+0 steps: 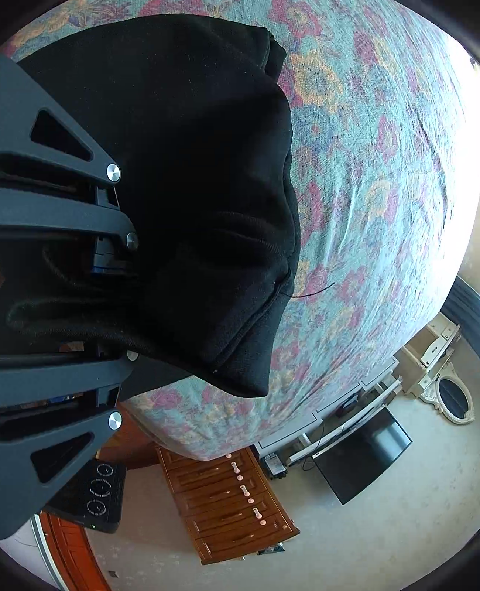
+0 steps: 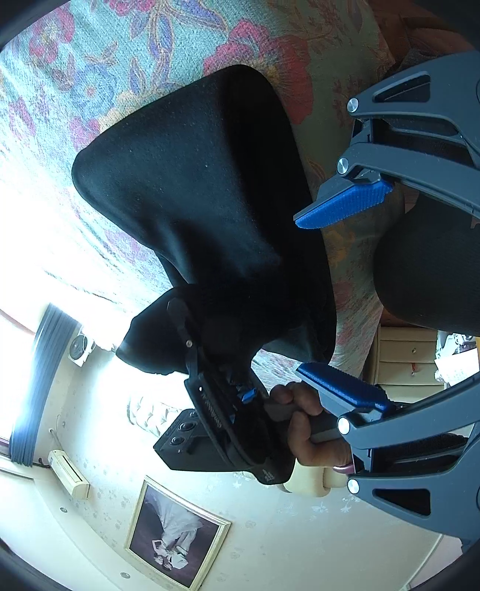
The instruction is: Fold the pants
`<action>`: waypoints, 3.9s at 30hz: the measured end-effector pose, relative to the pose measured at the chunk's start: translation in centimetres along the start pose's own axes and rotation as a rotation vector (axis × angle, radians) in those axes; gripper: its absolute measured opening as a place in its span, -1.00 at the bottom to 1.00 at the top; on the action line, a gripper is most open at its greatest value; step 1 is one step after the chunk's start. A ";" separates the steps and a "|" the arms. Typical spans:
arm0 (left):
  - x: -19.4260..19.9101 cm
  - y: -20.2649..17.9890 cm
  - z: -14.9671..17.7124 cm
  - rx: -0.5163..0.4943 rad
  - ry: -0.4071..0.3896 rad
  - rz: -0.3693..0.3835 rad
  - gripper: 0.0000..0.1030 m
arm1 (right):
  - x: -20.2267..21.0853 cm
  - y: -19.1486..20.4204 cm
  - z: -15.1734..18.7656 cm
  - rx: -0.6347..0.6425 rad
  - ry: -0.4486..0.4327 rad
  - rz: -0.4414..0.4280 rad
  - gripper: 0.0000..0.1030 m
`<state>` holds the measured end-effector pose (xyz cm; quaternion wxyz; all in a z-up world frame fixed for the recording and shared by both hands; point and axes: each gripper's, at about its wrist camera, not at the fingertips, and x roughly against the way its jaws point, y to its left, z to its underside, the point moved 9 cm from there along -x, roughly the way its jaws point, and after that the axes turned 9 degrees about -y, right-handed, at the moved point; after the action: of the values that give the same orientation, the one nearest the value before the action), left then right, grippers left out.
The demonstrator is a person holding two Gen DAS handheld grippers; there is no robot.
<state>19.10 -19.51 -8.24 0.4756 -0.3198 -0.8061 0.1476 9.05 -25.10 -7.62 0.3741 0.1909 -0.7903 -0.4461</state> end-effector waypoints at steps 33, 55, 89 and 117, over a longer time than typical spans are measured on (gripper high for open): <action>12.5 13.3 7.4 0.172 -0.317 -0.365 0.58 | -4.4 -1.7 -6.1 0.085 0.010 0.202 0.47; 12.8 13.6 7.5 0.213 -0.346 -0.327 0.58 | -5.3 2.4 -4.9 0.335 0.041 0.226 -0.73; 9.0 12.1 9.1 0.173 -0.265 -0.267 0.68 | 0.5 -10.0 -7.5 0.002 -0.058 0.101 -0.71; 11.2 13.7 11.3 0.442 -0.264 -0.087 0.68 | 4.3 -12.8 -5.3 -0.286 -0.139 -0.041 0.60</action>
<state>10.69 -1.16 -13.85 0.4304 -0.1510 -0.8223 0.3403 9.93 -37.64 -14.98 0.3329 0.1205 -0.7388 -0.5735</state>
